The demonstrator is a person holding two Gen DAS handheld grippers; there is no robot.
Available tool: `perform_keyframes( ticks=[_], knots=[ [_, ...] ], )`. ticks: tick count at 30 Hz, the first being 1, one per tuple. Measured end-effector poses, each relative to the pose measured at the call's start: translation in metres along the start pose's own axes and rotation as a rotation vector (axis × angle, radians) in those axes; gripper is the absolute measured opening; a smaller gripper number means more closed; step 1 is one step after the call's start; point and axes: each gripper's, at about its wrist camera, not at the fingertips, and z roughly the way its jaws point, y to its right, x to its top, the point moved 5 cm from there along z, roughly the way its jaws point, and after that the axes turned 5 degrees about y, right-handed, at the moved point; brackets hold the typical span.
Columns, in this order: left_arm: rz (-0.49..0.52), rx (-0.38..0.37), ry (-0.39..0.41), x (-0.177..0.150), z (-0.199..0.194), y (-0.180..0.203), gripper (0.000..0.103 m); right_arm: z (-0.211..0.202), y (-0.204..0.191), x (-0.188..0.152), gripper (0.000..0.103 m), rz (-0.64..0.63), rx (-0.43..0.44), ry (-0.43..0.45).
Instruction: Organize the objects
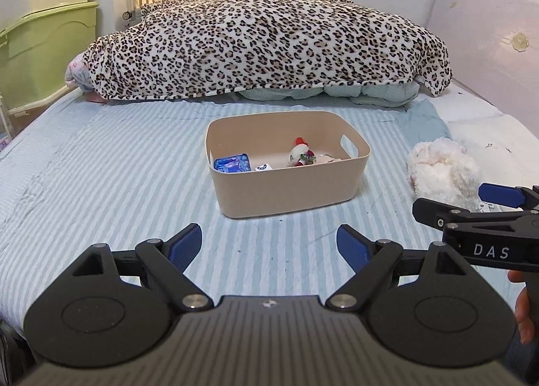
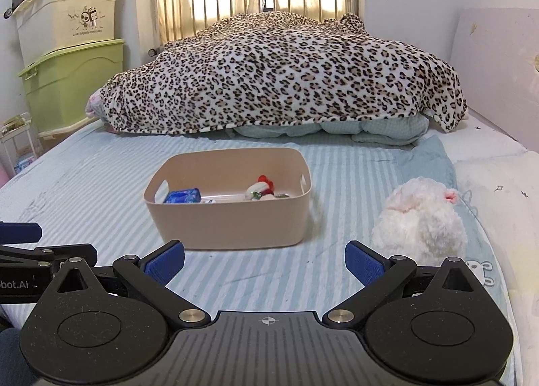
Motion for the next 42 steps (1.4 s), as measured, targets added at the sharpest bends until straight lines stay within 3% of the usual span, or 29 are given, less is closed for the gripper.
perform_keyframes(
  ticks=[7, 19, 42],
  knots=[
    [0.019, 0.026, 0.015, -0.014, -0.013, 0.0, 0.088, -0.014, 0.001, -0.016, 0.103, 0.011, 0.003, -0.006],
    [0.027, -0.01, 0.021, -0.035, -0.027, 0.008, 0.088, -0.032, 0.01, -0.033, 0.103, 0.055, 0.032, -0.016],
    [0.054, -0.024, 0.036, -0.05, -0.047, 0.024, 0.088, -0.051, 0.01, -0.047, 0.103, 0.029, 0.008, -0.015]
  ],
)
